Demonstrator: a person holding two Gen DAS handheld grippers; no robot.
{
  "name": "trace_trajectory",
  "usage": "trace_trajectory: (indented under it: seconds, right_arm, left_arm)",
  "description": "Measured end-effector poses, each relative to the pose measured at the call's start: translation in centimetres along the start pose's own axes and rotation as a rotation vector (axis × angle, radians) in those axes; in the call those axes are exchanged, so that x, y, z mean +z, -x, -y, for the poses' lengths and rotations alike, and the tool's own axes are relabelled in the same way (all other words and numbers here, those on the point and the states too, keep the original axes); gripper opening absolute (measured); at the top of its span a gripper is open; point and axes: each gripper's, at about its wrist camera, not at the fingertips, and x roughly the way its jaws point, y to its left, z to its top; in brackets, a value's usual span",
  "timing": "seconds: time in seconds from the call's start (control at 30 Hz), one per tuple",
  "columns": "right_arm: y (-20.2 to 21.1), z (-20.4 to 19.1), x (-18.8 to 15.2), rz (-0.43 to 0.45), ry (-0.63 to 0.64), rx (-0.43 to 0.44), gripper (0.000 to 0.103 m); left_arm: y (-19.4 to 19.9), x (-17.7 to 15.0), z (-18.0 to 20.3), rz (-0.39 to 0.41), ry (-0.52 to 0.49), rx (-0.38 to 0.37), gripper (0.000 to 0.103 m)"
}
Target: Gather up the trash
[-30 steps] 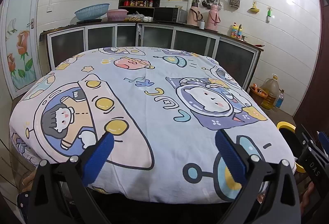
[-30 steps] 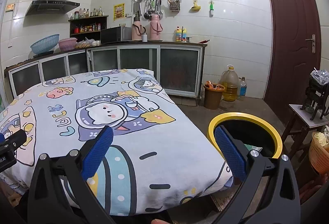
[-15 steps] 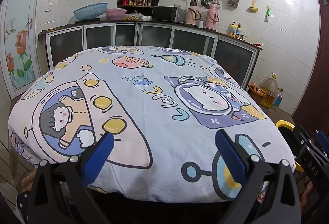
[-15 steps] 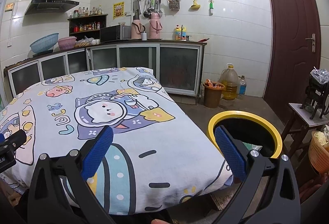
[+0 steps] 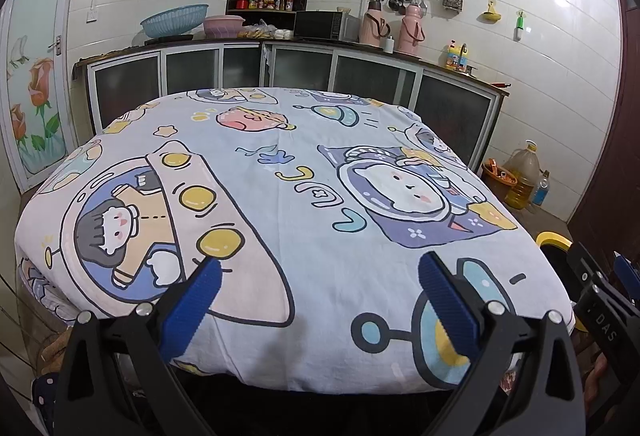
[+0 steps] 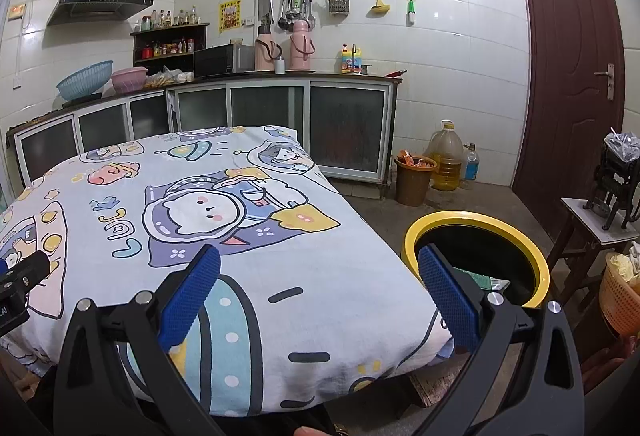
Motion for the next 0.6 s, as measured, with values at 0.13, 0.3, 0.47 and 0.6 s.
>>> trace_trajectory:
  seconds: [0.13,0.3,0.47,0.6]
  right_arm:
    - [0.01,0.06,-0.04,-0.001,-0.001,0.000,0.095]
    - [0.01,0.03,-0.08,-0.003,0.000,-0.001,0.095]
    - [0.02,0.09,-0.14,-0.005,0.000,-0.001,0.095]
    - [0.00,0.11,-0.23,-0.009,-0.001,-0.002,0.095]
  left_arm:
    - [-0.05,-0.01,-0.04,-0.001,0.001,0.001,0.095]
    - [-0.16,-0.03,-0.15,-0.008,0.005,-0.003,0.095]
    - [-0.21,-0.03,-0.17,-0.007,0.003,-0.004,0.095]
    - [-0.21,-0.03,-0.16,-0.008,0.005,-0.005,0.095]
